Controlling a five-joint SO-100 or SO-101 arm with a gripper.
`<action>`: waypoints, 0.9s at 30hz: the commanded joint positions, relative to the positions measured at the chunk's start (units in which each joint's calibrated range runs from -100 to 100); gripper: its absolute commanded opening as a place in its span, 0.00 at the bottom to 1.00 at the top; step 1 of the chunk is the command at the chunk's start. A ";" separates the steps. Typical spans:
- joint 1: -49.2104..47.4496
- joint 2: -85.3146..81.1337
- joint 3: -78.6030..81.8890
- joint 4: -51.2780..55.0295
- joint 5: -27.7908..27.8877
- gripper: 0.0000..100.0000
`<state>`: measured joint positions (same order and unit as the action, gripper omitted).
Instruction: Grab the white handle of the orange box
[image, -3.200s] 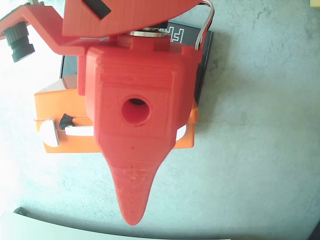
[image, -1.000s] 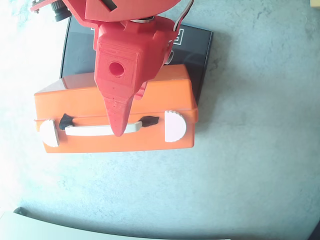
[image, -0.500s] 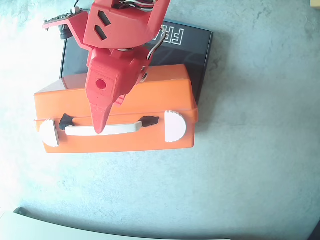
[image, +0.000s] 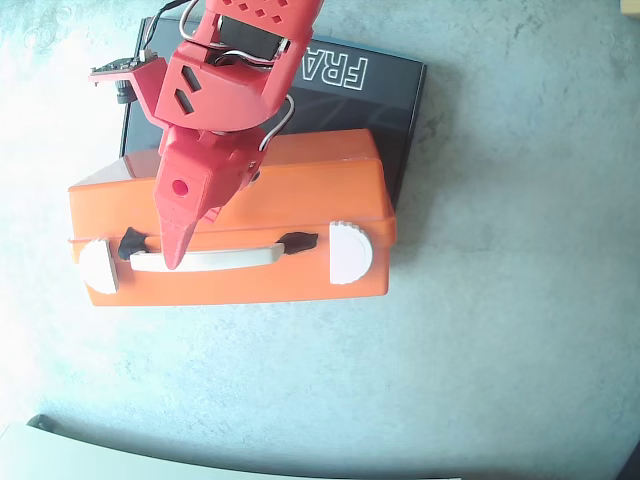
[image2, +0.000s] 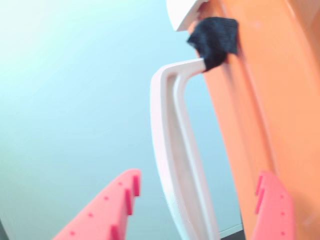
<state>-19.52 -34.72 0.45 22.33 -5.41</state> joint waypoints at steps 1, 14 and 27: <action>0.34 5.50 -8.74 15.07 0.26 0.28; 3.44 15.79 -34.43 33.26 0.26 0.28; 9.48 19.75 -38.51 33.68 0.06 0.28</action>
<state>-11.57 -17.41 -38.70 54.92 -5.41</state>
